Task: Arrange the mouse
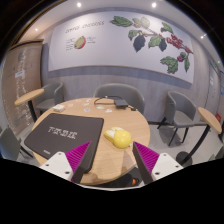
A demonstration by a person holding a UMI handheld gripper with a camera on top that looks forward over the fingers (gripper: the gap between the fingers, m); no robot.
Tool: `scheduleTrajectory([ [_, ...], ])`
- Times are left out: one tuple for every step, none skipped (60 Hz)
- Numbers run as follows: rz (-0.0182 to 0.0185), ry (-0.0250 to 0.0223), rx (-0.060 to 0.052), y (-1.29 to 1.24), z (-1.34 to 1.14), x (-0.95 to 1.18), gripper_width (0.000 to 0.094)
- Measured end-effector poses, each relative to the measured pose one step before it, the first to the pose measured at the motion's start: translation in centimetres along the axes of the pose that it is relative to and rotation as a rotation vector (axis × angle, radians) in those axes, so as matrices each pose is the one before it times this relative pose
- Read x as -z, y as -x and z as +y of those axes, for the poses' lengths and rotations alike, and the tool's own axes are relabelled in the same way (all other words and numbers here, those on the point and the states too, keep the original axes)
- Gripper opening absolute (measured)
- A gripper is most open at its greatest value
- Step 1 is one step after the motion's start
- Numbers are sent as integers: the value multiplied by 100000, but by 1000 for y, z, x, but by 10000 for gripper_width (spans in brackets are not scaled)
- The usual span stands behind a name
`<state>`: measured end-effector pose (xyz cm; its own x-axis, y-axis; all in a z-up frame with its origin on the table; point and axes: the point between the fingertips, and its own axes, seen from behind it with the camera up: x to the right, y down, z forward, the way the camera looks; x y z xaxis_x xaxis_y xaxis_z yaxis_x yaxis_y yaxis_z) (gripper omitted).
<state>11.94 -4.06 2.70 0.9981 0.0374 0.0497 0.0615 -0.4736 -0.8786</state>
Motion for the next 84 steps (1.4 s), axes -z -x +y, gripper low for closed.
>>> scheduleTrajectory([
  [1121, 693, -46, -74, 7, 333, 850],
  [736, 427, 310, -640, 208, -365, 853],
  [663, 437, 453, -572, 195, -423, 853],
  [732, 472, 420, -574, 203, -448, 851],
  [927, 519, 138, -163, 240, -126, 850],
  [767, 554, 249, -489, 161, -486, 851],
  [199, 247, 66, -709, 203, -876, 852],
  [268, 540, 40, -272, 153, -496, 853],
  [-109, 548, 47, -189, 138, -528, 853],
  [-343, 651, -30, -115, 159, -514, 854],
  [-430, 711, -124, -123, 146, -503, 853],
  [-502, 690, -210, -84, 117, -500, 854],
  [-602, 588, -56, -62, 86, -499, 855],
  [-916, -572, -325, 72, -390, -148, 855],
  [-643, -1131, -930, -112, -394, -612, 853],
  [-124, 292, -594, -158, -72, -409, 856],
  [-844, 398, -439, 35, -82, -360, 858],
  [-647, 117, -567, -9, -188, -375, 861],
  [-597, -47, -382, -80, -253, -379, 856],
  [-342, -60, -240, -155, -247, -406, 850],
  [-70, -134, -179, -217, -221, -415, 847],
  [62, -479, -329, -176, -251, -378, 842],
  [157, -367, -326, -215, -236, -411, 837],
  [108, -376, -302, -248, -230, -459, 823],
  [32, -448, -293, -196, -272, -451, 803],
  [-95, -483, -176, -157, -273, -437, 785],
  [65, -314, -137, -173, -199, -399, 758],
  [216, -329, 8, -165, -212, -343, 714],
  [93, -249, 310, -92, -151, -317, 646],
  [-36, -148, 200, 7, -162, -348, 547],
  [558, -282, 31, -157, -65, -165, 514],
  [669, -740, -348, -136, -108, -116, 513],
  [521, -881, -321, -77, -72, -96, 501],
  [337, -794, -194, 2, -17, -111, 481],
  [365, -941, -68, -14, -38, -95, 456],
  [565, -676, -37, -40, 21, -48, 429],
  [98, -68, -17, -384, -16, 473, 400],
  [1258, -273, -18, 175, -83, -324, 376],
  [824, -142, 193, -12, -36, 10, 363],
  [763, 376, 314, -66, 28, 73, 358],
  [609, 228, 31, -59, -56, 128, 349],
  [490, -37, -280, -60, -122, 152, 342],
  [384, -96, -230, -38, -96, 178, 340],
  [8, -173, -259, -78, 27, 395, 338],
  [185, -172, -569, 89, -219, 285, 337],
  [337, -427, -591, 92, -286, 457, 337],
  [516, -572, -407, -23, -262, 673, 337],
  [756, -566, -1017, 223, -517, 740, 337],
  [664, -705, -1482, 427, -634, 820, 337],
  [188, -1151, -1332, 677, -812, 855, 338],
  [-365, -2045, -856, 914, -1034, 961, 340],
  [-603, -2714, -619, 1101, -1205, 941, 340],
  [-869, -3070, -282, 1212, -1214, 962, 340],
  [-586, -2531, 492, 1231, -1088, 504, 338],
  [-699, -2105, 849, 1324, -752, 533, 339],
  [-555, -1867, 1095, 1382, -730, 644, 339],
  [-391, -1754, 999, 1482, -698, 758, 338],
  [-285, -828, 350, 1250, -246, 191, 339],
  [-429, -758, -60, 1370, -368, 547, 339],
  [-410, -142, -624, 1350, 14, 201, 338],
  [-505, 406, -773, 1359, 262, 5, 338],
  [-639, 958, -540, 1289, 494, -78, 338],
  [-439, 1457, -188, 1432, 357, 569, 339],
  [-575, 2101, -735, 570, 563, -993, 338],
  [-245, 2012, -662, 832, 838, -431, 338],
  [14, 2322, -462, 813, 1086, -234, 339],
  [297, 2481, -144, 625, 990, -485, 337],
  [185, 2392, -148, 557, 982, -473, 339],
  [53, 2059, -62, 557, 847, -418, 339],
  [-38, 1727, 91, 503, 721, -327, 340],
  [21, 1517, 110, 423, 674, -293, 339],
  [411, 885, 110, 428, 605, -42, 341],
  [537, 996, 291, 368, -314, 22, 341],
  [55, 125, 455, -12, 1473, -830, 340],
  [669, 863, 631, 142, 360, -124, 340],
  [714, 874, 484, 88, 382, -118, 340],
  [528, 765, 429, 119, 345, -104, 341],
  [305, 752, 492, 156, 367, -113, 341],
  [40, 815, 309, 180, 371, -102, 342],
  [-79, 923, 21, 164, 409, -77, 349],
  [-563, 530, 123, -163, 865, -472, 355],
  [222, 1559, 213, 438, 112, 271, 356],
  [288, 489, 559, 46, 157, 104, 358],
  [200, -477, 454, -9, -76, 42, 360],
])
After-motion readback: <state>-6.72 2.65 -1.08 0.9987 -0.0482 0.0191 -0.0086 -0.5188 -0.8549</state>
